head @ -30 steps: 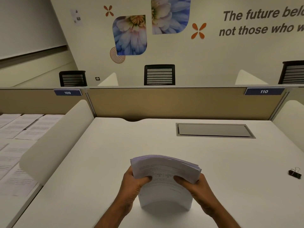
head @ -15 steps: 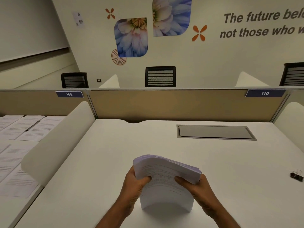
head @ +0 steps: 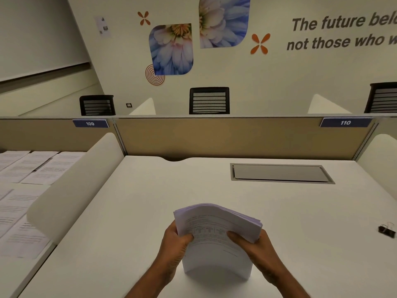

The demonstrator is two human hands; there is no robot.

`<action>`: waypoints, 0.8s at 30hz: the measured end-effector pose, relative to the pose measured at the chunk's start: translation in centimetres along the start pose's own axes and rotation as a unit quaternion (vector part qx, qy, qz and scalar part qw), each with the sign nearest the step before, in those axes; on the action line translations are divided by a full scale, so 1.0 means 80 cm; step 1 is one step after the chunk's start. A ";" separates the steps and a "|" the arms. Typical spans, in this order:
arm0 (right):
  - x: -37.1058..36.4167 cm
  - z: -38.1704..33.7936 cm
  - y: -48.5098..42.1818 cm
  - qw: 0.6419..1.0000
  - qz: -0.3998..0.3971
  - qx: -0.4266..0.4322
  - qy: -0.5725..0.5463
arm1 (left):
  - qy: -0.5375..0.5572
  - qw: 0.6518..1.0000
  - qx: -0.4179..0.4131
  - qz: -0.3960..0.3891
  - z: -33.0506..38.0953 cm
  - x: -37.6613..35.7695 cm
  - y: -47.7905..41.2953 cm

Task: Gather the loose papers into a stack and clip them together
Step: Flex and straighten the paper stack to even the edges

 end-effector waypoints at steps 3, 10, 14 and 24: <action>0.000 0.004 0.000 1.000 0.025 0.001 -0.011 | 0.005 1.000 -0.004 0.012 0.001 0.001 -0.001; -0.002 0.001 0.002 0.998 0.047 0.015 -0.036 | 0.020 0.999 -0.024 0.023 0.002 0.004 -0.007; -0.008 0.013 0.002 0.997 0.056 0.011 -0.051 | 0.034 0.999 -0.007 0.023 -0.011 -0.002 -0.012; -0.005 0.012 0.002 0.997 0.051 0.003 -0.055 | 0.015 0.999 0.007 -0.051 -0.019 0.002 -0.020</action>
Point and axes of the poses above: each hand's wrist, its own y-axis away from the middle knuckle, its own x-axis out of the back of the hand, z = x × y, the point moved 5 cm from there along -y, towards the middle knuckle, and after that the axes turned 12 degrees about -z, right-handed, at the moved point
